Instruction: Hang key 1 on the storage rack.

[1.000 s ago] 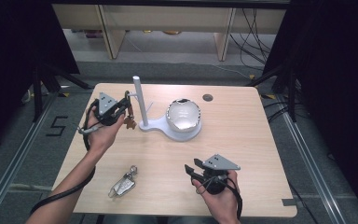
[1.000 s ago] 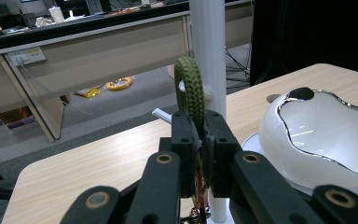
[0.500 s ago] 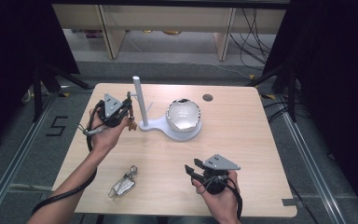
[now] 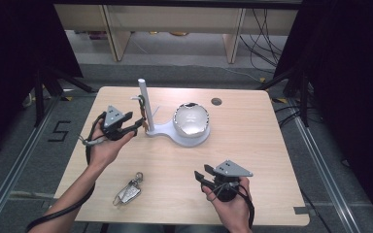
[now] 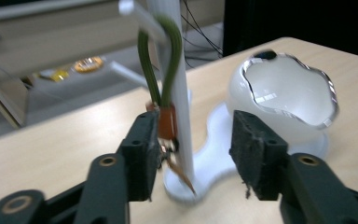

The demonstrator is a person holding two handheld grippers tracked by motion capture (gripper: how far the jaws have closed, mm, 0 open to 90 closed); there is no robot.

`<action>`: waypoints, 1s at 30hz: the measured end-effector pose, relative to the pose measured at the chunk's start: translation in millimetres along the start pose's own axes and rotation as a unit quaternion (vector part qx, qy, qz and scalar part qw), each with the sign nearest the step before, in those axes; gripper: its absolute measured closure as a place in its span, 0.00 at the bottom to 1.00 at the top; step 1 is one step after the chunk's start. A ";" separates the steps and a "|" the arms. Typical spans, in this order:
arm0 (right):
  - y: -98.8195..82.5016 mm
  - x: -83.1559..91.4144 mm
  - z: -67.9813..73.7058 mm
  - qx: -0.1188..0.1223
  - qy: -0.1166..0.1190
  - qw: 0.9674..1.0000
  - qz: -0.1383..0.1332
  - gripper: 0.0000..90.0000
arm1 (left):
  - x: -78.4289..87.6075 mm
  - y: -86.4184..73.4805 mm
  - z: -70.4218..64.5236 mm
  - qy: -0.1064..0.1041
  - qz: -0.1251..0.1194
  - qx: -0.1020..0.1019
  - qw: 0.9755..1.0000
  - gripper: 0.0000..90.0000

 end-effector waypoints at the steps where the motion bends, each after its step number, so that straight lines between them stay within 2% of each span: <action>1: 0.3 -0.5 -1.3 0.007 -0.002 1.000 -0.004 0.63 | 4.0 -3.5 1.2 -0.001 0.005 0.002 1.000 0.51; 2: -0.1 0.0 0.2 -0.011 0.003 1.000 0.000 0.63 | 7.4 -6.4 2.0 -0.003 0.012 0.002 1.000 0.49; 3: -0.5 1.8 0.5 -0.017 -0.004 1.000 0.007 0.63 | 11.5 -10.3 3.0 -0.007 0.019 0.004 1.000 0.47; 7: 0.0 1.2 -4.3 0.003 -0.011 1.000 0.004 0.62 | 31.2 -29.9 5.6 -0.025 0.046 0.014 0.999 0.41; 8: -0.5 1.3 -1.2 -0.018 -0.004 1.000 0.009 0.62 | 35.4 -34.9 5.7 -0.032 0.052 0.019 0.998 0.41; 9: -0.9 1.0 -1.3 -0.020 -0.006 1.000 0.010 0.62 | 39.6 -39.3 6.0 -0.036 0.055 0.025 0.998 0.40; 10: -1.5 1.3 1.2 -0.037 -0.005 0.999 0.013 0.62 | 43.0 -42.5 6.4 -0.035 0.059 0.027 0.997 0.40; 11: -1.3 0.8 0.3 -0.031 -0.004 0.999 0.011 0.62 | 47.8 -47.7 6.6 -0.037 0.062 0.030 0.997 0.39; 12: -0.9 -0.7 -3.5 -0.015 -0.007 1.000 0.008 0.62 | 50.9 -50.5 6.6 -0.038 0.064 0.030 0.997 0.39; 13: -0.9 -0.7 -4.0 -0.013 -0.006 1.000 0.008 0.62 | 54.5 -54.4 6.4 -0.038 0.066 0.033 0.997 0.39; 15: -1.2 -1.0 -3.8 -0.017 0.001 1.000 0.007 0.61 | 62.4 -62.7 5.6 -0.041 0.071 0.034 0.996 0.38; 17: -2.3 -0.9 -2.5 -0.034 -0.001 0.999 0.008 0.61 | 68.4 -69.9 4.2 -0.049 0.076 0.037 0.995 0.38; 19: -2.2 -1.1 -6.9 -0.017 0.001 1.000 0.010 0.60 | 74.4 -76.8 3.5 -0.053 0.082 0.038 0.995 0.38; 21: -2.7 0.8 -7.7 -0.026 0.002 1.000 0.016 0.60 | 80.5 -83.8 4.1 -0.055 0.091 0.026 0.994 0.39; 22: -2.3 1.2 -9.7 -0.018 -0.003 1.000 0.013 0.60 | 82.3 -86.1 4.0 -0.052 0.093 0.027 0.994 0.40; 23: -2.8 0.4 -9.2 -0.027 0.006 1.000 0.013 0.60 | 85.8 -89.4 4.7 -0.054 0.096 0.026 0.994 0.41; 25: -3.5 1.7 -10.0 -0.038 -0.002 0.999 0.009 0.60 | 90.4 -93.4 6.1 -0.055 0.105 0.027 0.993 0.41; 27: -3.7 3.5 -13.1 -0.027 -0.004 0.999 0.017 0.60 | 94.8 -96.7 7.0 -0.058 0.111 0.029 0.992 0.41; 28: -4.5 2.7 -13.1 -0.037 0.001 0.999 0.017 0.59 | 96.3 -97.8 7.1 -0.060 0.115 0.032 0.991 0.41; 30: -4.8 2.5 -13.6 -0.038 0.001 0.999 0.018 0.59 | 98.3 -98.5 7.2 -0.059 0.117 0.035 0.991 0.41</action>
Point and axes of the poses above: each handheld gripper's, and its own axes: x roughly backward along the jaws, y roughly out of its top, z roughly to its left, the point moved 5 cm from there along -x, roughly forward along the jaws, and after that the axes turned 8 degrees about y, right-handed, at the moved point
